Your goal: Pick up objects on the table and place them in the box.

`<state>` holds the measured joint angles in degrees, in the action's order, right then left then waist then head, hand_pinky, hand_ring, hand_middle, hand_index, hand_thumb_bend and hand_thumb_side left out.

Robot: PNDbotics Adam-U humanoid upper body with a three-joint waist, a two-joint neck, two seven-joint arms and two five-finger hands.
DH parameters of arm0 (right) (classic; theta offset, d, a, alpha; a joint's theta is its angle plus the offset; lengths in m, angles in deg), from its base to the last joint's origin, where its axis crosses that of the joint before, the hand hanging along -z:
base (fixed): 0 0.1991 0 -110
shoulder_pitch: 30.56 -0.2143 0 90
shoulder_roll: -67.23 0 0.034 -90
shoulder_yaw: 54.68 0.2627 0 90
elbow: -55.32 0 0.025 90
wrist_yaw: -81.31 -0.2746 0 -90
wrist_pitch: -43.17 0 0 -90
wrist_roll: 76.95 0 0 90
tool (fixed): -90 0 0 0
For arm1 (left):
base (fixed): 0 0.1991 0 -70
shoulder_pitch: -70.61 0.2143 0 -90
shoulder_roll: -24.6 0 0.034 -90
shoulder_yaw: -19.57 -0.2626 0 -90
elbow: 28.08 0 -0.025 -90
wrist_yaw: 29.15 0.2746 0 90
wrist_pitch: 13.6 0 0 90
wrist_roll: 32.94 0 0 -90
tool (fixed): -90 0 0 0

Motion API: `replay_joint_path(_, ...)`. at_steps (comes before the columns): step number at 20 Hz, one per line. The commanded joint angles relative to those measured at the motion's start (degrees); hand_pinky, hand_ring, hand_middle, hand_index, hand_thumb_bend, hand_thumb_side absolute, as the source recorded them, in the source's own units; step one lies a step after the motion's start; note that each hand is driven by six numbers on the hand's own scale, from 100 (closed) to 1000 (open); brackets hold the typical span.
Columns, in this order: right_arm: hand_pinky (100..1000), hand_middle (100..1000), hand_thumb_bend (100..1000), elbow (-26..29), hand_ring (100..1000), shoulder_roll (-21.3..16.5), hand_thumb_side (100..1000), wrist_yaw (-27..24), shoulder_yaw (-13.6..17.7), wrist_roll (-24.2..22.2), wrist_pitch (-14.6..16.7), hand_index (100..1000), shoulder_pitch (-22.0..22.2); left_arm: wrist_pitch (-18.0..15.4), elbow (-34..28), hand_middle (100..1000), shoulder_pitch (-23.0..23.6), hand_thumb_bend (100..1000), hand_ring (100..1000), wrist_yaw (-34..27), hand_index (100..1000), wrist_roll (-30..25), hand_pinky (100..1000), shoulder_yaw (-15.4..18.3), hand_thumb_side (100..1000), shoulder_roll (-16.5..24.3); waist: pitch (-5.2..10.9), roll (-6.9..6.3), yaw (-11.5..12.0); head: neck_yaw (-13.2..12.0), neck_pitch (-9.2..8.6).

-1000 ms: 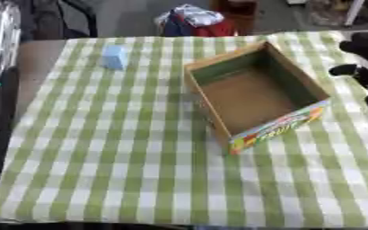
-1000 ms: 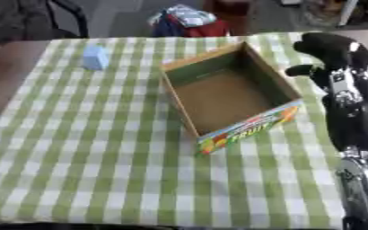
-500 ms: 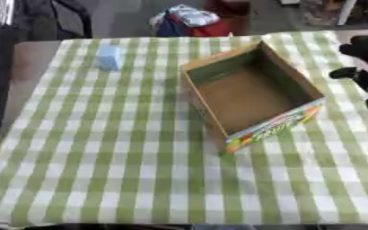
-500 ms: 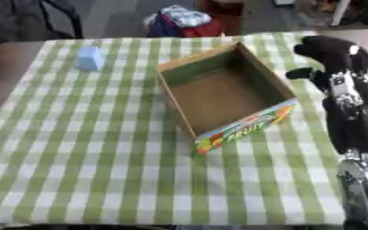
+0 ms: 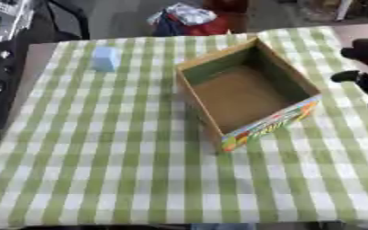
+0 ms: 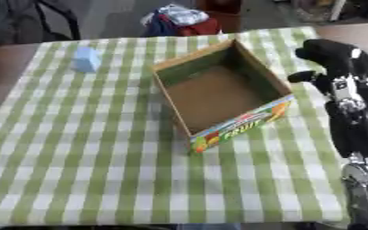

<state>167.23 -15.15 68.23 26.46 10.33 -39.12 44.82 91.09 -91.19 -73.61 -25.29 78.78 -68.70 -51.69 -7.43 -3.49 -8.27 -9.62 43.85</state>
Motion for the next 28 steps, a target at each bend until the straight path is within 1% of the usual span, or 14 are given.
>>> replay_joint_path(1,608,733,100,0.9,798,-0.9,531,-0.3,0.0,-0.3,0.0,727,-0.8,3.1,4.3,700,-2.6,100,669,3.3,843,-3.0,738,-2.6,656,3.1,0.62,-0.04,-0.1,-0.3,0.27)
replay_joint_path(7,608,733,100,0.9,798,-1.1,532,-0.3,-0.2,-0.4,-0.1,727,-0.9,8.8,13.7,726,-6.7,103,699,9.1,852,-8.7,752,-7.1,657,3.4,0.53,-0.35,-0.4,-0.5,0.27)
replay_joint_path(9,608,733,100,0.9,798,-1.1,534,-0.3,-0.3,-0.5,-0.1,727,-0.9,9.4,16.6,732,-7.8,117,706,10.9,851,-10.0,756,-8.0,655,3.2,0.5,-0.42,-0.5,-0.6,0.27)
replay_joint_path(13,608,733,100,0.9,798,-1.2,541,-0.4,-0.3,-0.5,-0.1,727,-0.9,6.7,22.3,753,-8.8,158,736,14.4,860,-13.0,774,-9.6,633,3.4,0.46,-0.61,-0.7,-0.9,0.27)
replay_joint_path(14,608,733,100,0.9,798,-1.2,542,-0.4,-0.3,-0.4,-0.1,727,-0.9,5.8,23.8,760,-9.0,190,747,15.3,863,-13.6,781,-9.8,587,3.4,0.46,-0.63,-0.7,-0.9,0.27)
replay_joint_path(15,608,733,100,0.9,798,-1.2,542,-0.4,-0.3,-0.4,-0.1,727,-0.9,4.9,25.3,764,-9.2,186,755,16.2,865,-14.3,787,-10.1,618,3.3,0.45,-0.68,-0.7,-1.0,0.27)
replay_joint_path(19,608,733,100,0.9,798,-1.1,545,-0.3,-0.3,-0.4,-0.1,727,-1.0,1.2,30.0,807,-9.3,260,814,19.9,885,-17.3,832,-11.0,555,2.9,0.35,-0.75,-0.8,-1.0,0.27)
replay_joint_path(22,608,734,100,0.9,798,-1.1,547,-0.3,-0.3,-0.4,-0.1,727,-1.0,-1.7,32.2,829,-8.8,330,843,22.8,896,-20.1,847,-10.9,525,3.0,0.2,-0.74,-0.8,-1.0,0.27)
replay_joint_path(25,607,734,100,0.9,799,-1.1,549,-0.3,-0.2,-0.3,-0.1,727,-1.1,-3.8,33.4,849,-8.3,357,864,25.5,911,-22.7,859,-10.5,493,3.0,-0.06,-0.7,-0.8,-1.0,0.27)
replay_joint_path(26,607,734,100,0.9,799,-1.0,550,-0.3,-0.2,-0.3,-0.1,727,-1.1,-4.2,33.5,856,-8.3,377,872,26.5,918,-23.4,863,-10.3,469,2.9,-0.16,-0.68,-0.8,-1.0,0.27)
replay_joint_path(28,607,734,100,0.9,799,-1.0,550,-0.3,-0.2,-0.3,-0.1,727,-1.1,-5.0,33.4,859,-8.2,376,875,28.4,921,-24.8,865,-9.7,455,2.8,-0.36,-0.66,-0.8,-1.1,0.27)
